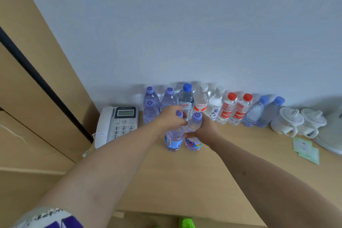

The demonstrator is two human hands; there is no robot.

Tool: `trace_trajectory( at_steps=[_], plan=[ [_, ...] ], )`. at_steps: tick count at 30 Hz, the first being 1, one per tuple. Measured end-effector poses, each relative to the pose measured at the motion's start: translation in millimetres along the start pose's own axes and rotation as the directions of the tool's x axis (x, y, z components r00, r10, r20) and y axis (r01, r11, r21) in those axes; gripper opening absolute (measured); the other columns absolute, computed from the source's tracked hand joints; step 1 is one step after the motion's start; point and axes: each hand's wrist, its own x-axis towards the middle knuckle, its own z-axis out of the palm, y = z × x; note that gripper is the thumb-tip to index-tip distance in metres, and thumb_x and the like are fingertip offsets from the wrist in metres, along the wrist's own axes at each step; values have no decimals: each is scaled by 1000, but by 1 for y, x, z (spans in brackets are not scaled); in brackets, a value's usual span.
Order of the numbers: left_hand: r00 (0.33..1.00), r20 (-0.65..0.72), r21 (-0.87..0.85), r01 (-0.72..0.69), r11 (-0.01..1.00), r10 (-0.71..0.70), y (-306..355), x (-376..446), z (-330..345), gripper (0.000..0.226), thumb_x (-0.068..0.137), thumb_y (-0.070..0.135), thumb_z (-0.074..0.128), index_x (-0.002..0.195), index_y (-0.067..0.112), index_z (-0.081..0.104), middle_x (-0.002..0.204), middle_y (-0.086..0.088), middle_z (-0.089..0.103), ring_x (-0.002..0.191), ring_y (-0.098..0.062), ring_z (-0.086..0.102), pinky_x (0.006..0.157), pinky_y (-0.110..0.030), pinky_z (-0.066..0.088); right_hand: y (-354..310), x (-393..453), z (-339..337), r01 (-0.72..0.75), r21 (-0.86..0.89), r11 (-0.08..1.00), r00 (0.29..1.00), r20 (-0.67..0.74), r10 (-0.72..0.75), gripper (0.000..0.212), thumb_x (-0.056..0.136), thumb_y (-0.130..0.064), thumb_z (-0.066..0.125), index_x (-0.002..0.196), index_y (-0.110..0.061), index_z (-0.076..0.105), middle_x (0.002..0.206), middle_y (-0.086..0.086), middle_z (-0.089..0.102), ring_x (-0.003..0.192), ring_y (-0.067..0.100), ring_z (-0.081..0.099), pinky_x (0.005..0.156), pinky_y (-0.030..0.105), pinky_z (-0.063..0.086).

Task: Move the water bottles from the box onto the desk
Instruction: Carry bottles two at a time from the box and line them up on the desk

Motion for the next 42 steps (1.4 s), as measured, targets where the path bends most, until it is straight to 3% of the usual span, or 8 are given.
trace_trajectory(
  at_steps=[4, 7, 11, 14, 21, 28, 32, 42],
  plan=[
    [990, 114, 300, -109, 948, 77, 20, 13, -20, 34, 82, 0, 71, 113, 14, 73, 116, -2, 73, 106, -15, 65, 90, -28, 53, -8, 13, 0, 46, -59, 997, 996, 81, -42, 76, 58, -11, 98, 126, -18, 64, 109, 0, 72, 105, 24, 66, 93, 41, 55],
    [975, 220, 488, -80, 869, -34, 28, 10, -27, 43, 77, 11, 85, 117, 12, 68, 106, -3, 66, 94, -21, 65, 69, -31, 56, -11, 21, -4, 61, -84, 995, 986, 158, -47, 76, 59, -18, 99, 126, -22, 64, 112, -2, 72, 108, 23, 65, 96, 40, 54],
    [932, 284, 471, 70, 879, -226, 38, 4, -27, 50, 65, 8, 96, 107, 2, 69, 101, -13, 67, 89, -34, 74, 67, -43, 66, -27, 24, -17, 113, -248, 962, 962, 269, -43, 55, 63, -46, 95, 110, -34, 69, 102, -7, 71, 91, 14, 66, 80, 32, 58],
    [947, 268, 565, -4, 825, -179, 44, 7, -29, 50, 65, 3, 94, 109, -1, 72, 105, -18, 73, 88, -35, 76, 74, -47, 65, -38, 23, -22, 39, -280, 959, 977, 211, 22, 40, 63, -32, 97, 84, -24, 65, 86, 2, 69, 72, 23, 72, 61, 39, 64],
    [974, 217, 669, -98, 737, -67, 28, 16, -39, 48, 70, -2, 89, 114, 9, 74, 109, -9, 70, 94, -25, 65, 81, -36, 58, -44, 24, -21, 69, -221, 973, 982, 190, -26, 59, 66, 9, 86, 119, -13, 72, 106, 10, 68, 82, 30, 67, 67, 46, 64],
    [979, 205, 688, -152, 710, 11, 19, 25, -41, 47, 77, -9, 76, 119, 11, 74, 119, -10, 71, 106, -29, 68, 90, -39, 58, -58, 41, -19, 122, -205, 971, 990, 93, -105, 54, 73, -29, 92, 108, 4, 68, 87, 10, 56, 78, 22, 52, 79, 45, 59],
    [976, 206, 680, -194, 707, 70, 18, 28, -40, 36, 86, -7, 65, 117, 10, 75, 116, -13, 72, 104, -31, 68, 90, -41, 57, -58, 44, -15, 87, -192, 977, 996, 14, -86, 43, 72, -25, 91, 97, 4, 71, 83, 15, 63, 74, 25, 58, 80, 53, 60],
    [983, 156, 679, -181, 711, 101, 12, 33, -46, 35, 89, -7, 59, 118, 8, 72, 117, -13, 69, 105, -33, 66, 85, -37, 54, -60, 47, -5, 82, -93, 992, 996, -37, -86, 27, 68, -9, 83, 82, 7, 67, 70, 8, 52, 69, 21, 45, 63, 33, 39]
  ],
)
